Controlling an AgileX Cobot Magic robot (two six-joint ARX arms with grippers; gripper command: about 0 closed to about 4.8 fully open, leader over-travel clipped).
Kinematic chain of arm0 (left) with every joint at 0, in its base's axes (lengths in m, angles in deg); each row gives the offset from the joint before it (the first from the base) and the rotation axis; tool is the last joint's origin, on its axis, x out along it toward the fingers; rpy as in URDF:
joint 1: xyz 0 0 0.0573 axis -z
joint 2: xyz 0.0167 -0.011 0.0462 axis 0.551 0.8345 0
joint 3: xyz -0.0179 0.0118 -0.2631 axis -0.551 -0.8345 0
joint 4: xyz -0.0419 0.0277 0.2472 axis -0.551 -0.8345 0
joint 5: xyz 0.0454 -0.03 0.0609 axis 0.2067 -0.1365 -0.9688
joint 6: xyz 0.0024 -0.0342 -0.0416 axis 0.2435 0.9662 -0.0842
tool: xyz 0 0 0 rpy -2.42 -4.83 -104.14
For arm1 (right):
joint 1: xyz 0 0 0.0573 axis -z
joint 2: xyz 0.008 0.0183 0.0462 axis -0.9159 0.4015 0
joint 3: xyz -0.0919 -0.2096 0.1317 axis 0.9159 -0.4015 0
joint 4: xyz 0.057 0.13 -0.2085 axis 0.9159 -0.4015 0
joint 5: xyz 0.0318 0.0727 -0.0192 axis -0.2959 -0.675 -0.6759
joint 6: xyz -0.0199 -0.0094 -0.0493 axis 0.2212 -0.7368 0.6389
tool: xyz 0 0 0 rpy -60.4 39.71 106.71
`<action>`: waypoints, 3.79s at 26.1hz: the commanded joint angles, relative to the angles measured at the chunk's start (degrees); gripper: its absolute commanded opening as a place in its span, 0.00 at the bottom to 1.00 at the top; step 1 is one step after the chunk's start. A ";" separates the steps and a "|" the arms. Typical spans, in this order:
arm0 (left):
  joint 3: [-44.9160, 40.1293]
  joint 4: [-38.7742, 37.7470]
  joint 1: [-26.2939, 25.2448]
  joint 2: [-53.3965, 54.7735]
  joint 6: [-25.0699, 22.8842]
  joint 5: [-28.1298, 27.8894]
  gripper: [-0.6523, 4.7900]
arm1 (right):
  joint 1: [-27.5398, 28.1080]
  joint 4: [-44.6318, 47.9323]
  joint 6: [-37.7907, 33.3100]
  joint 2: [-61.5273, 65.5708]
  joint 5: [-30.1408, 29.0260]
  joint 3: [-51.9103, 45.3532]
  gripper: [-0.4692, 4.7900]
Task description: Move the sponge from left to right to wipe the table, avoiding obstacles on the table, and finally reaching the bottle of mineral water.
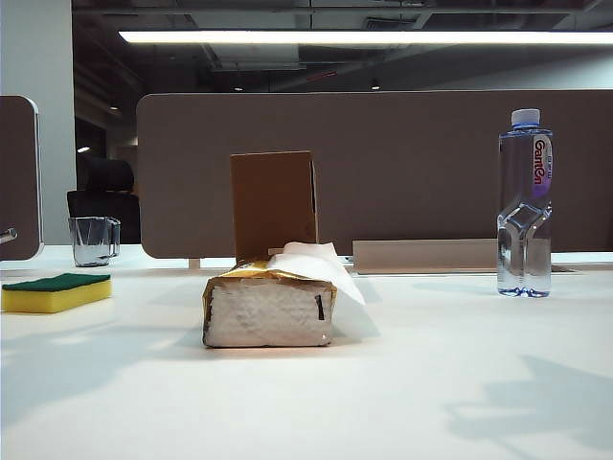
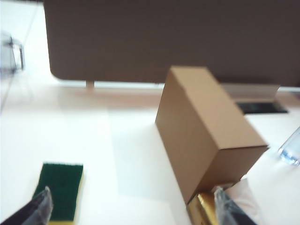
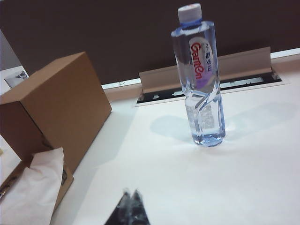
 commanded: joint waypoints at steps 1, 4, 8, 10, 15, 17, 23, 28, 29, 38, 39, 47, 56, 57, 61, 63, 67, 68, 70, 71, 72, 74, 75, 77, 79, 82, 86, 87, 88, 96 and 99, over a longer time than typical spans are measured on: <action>4.63 -0.87 -0.07 8.44 -0.28 0.31 1.00 | 0.00 -0.22 -0.24 0.00 -0.15 2.03 0.10; 7.82 -0.94 -1.36 14.82 -0.28 0.35 1.00 | 0.02 -0.81 -1.07 0.02 -0.15 3.21 0.10; 10.40 -0.96 -4.07 21.35 -0.79 0.42 1.00 | 0.02 -2.93 -1.55 0.04 -0.17 4.70 0.10; 11.78 -1.07 -6.54 24.85 -1.55 1.97 1.00 | 0.00 -3.41 -2.62 0.04 -1.01 5.07 0.12; 16.85 -1.60 -10.47 34.21 -1.55 8.15 1.00 | 0.02 -3.45 -3.02 0.07 -2.32 5.07 0.13; 19.06 -2.69 -10.75 38.29 -1.73 9.33 1.00 | 0.04 -3.58 -3.74 0.11 -2.54 5.09 0.13; 21.88 -4.39 -10.93 47.87 -4.42 9.05 1.00 | 0.04 -5.84 -6.14 0.11 -3.76 5.27 0.22; 21.90 -4.33 -11.13 53.31 -7.02 6.80 1.00 | 0.04 -5.68 -6.16 1.66 -5.46 5.29 0.36; 22.03 -4.33 -11.13 54.16 -7.61 6.38 1.00 | 0.04 -5.70 -6.16 2.23 -5.99 5.29 0.39; 29.11 -4.39 -11.13 61.09 -8.44 5.20 1.00 | 0.02 -5.05 -6.12 6.40 -7.78 5.33 0.39; 29.86 -4.57 -11.13 61.81 -8.44 5.18 1.00 | 0.02 -5.07 -6.12 6.40 -7.78 5.33 0.39; 32.17 -8.22 -11.10 65.26 -10.78 3.91 1.00 | 0.02 -5.18 -5.95 6.45 -7.50 5.33 0.39; 32.15 -9.42 -10.97 66.23 -12.07 3.91 1.00 | 0.02 -5.57 -5.95 6.47 -8.59 5.33 0.39; 32.15 -9.53 -10.93 66.31 -12.07 3.91 1.00 | 0.02 -5.60 -5.95 6.47 -8.59 5.33 0.39; 32.15 -10.16 -10.67 67.04 -12.31 3.72 1.00 | 0.02 -5.75 -5.95 6.47 -8.57 5.33 0.39; 32.15 -10.27 -10.16 67.19 -12.81 3.72 1.00 | 0.02 -5.97 -5.92 6.49 -8.57 5.33 0.39; 32.15 -9.66 -9.05 67.38 -14.69 2.21 0.94 | 0.04 -5.97 -5.92 6.47 -8.57 5.33 0.39; 32.17 -9.62 -8.85 67.41 -14.69 1.68 0.92 | 0.02 -5.99 -5.95 6.47 -8.57 5.33 0.39; 32.17 -9.57 -8.74 67.52 -14.67 0.42 0.88 | 0.04 -5.97 -5.95 6.47 -8.57 5.33 0.39; 32.17 -9.60 -8.74 67.63 -14.67 0.42 0.86 | 0.04 -5.97 -5.95 6.47 -8.59 5.33 0.39; 32.17 -9.62 -8.76 67.69 -14.67 0.17 0.84 | 0.04 -5.97 -5.95 6.47 -8.57 5.33 0.39; 32.17 -9.57 -8.76 67.73 -14.69 0.07 0.79 | 0.02 -5.97 -5.95 6.49 -8.59 5.33 0.39; 32.17 -9.57 -8.81 67.73 -14.69 0.07 0.74 | 0.02 -5.97 -5.95 6.49 -8.59 5.33 0.39; 32.17 -9.42 -8.81 67.73 -14.69 0.07 0.72 | 0.04 -5.95 -5.95 6.49 -8.59 5.35 0.39; 32.17 -9.16 -8.81 67.73 -14.88 0.07 0.63 | 0.04 -5.95 -5.95 6.47 -8.59 5.35 0.39; 32.17 -8.94 -8.79 67.73 -14.88 0.07 0.52 | 0.02 -5.95 -5.95 6.49 -8.59 5.35 0.39; 32.17 -8.98 -8.79 67.87 -14.86 0.04 0.49 | 0.02 -5.95 -5.95 6.49 -8.59 5.38 0.39; 32.17 -9.38 -8.79 68.06 -14.88 -0.22 0.31 | 0.04 -5.95 -5.95 6.49 -8.59 5.40 0.39; 32.15 -9.70 -8.79 68.11 -14.86 -0.35 0.22 | 0.02 -5.97 -5.95 6.49 -8.59 5.49 0.39; 32.15 -11.39 -8.55 69.07 -14.91 -0.37 0.11 | 0.04 -6.19 -5.92 6.73 -8.57 6.38 0.39; 32.15 -12.11 -8.39 69.07 -15.06 -0.33 0.11 | 0.04 -6.58 -5.92 6.73 -8.59 6.45 0.39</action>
